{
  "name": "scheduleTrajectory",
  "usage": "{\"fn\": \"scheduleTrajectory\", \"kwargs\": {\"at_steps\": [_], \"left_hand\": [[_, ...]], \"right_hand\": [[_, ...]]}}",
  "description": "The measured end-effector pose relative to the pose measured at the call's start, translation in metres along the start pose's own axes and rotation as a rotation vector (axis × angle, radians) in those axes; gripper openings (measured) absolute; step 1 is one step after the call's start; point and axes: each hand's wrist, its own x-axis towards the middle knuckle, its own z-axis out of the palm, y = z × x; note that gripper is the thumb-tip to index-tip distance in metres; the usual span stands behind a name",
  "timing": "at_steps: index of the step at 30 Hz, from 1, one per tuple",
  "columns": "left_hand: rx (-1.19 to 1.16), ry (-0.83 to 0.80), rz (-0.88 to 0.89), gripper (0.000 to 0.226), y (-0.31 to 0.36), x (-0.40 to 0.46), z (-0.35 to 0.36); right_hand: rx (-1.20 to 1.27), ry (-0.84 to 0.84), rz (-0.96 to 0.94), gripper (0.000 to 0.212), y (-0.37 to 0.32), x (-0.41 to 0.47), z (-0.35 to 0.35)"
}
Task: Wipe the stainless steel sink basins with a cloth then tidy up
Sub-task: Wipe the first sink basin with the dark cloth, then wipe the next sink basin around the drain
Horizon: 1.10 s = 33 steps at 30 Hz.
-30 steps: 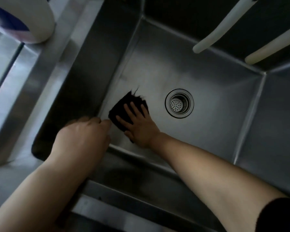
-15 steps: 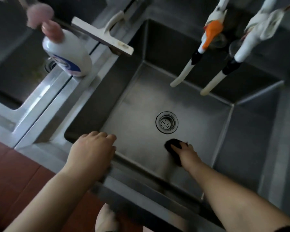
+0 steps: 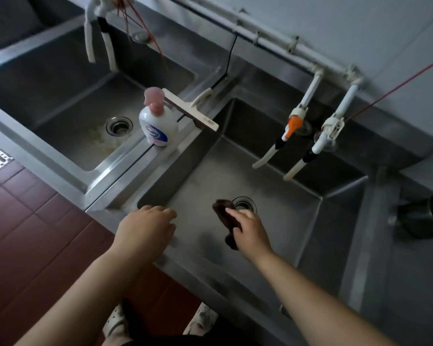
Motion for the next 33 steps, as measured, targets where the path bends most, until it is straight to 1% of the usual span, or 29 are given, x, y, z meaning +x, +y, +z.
{"fn": "scheduleTrajectory", "kwargs": {"at_steps": [3, 8, 12, 16, 22, 27, 30, 33], "left_hand": [[-0.052, 0.026, 0.001, 0.033, -0.03, -0.013, -0.009], [-0.112, 0.072, -0.044, 0.033, -0.114, -0.042, -0.03], [-0.15, 0.099, -0.125, 0.032, -0.197, -0.058, -0.048], [-0.144, 0.136, -0.132, 0.03, -0.273, -0.062, -0.068], [-0.131, 0.162, -0.129, 0.031, -0.344, -0.053, -0.091], [-0.205, 0.181, -0.158, 0.042, -0.365, -0.018, -0.098], [-0.19, 0.185, -0.156, 0.04, -0.374, 0.01, -0.104], [-0.206, 0.181, -0.174, 0.036, -0.387, 0.045, -0.116]], "right_hand": [[0.045, 0.03, -0.084, 0.054, -0.067, 0.005, 0.011], [0.117, -0.012, -0.186, 0.055, -0.184, 0.014, 0.054], [0.175, 0.009, -0.188, 0.056, -0.273, 0.026, 0.097], [0.249, 0.009, -0.172, 0.055, -0.34, 0.038, 0.137], [0.244, 0.044, -0.189, 0.056, -0.401, 0.055, 0.174], [0.234, 0.103, -0.223, 0.056, -0.421, 0.083, 0.183], [0.27, 0.122, -0.22, 0.057, -0.429, 0.108, 0.187], [0.336, 0.144, -0.213, 0.065, -0.441, 0.142, 0.191]]}}
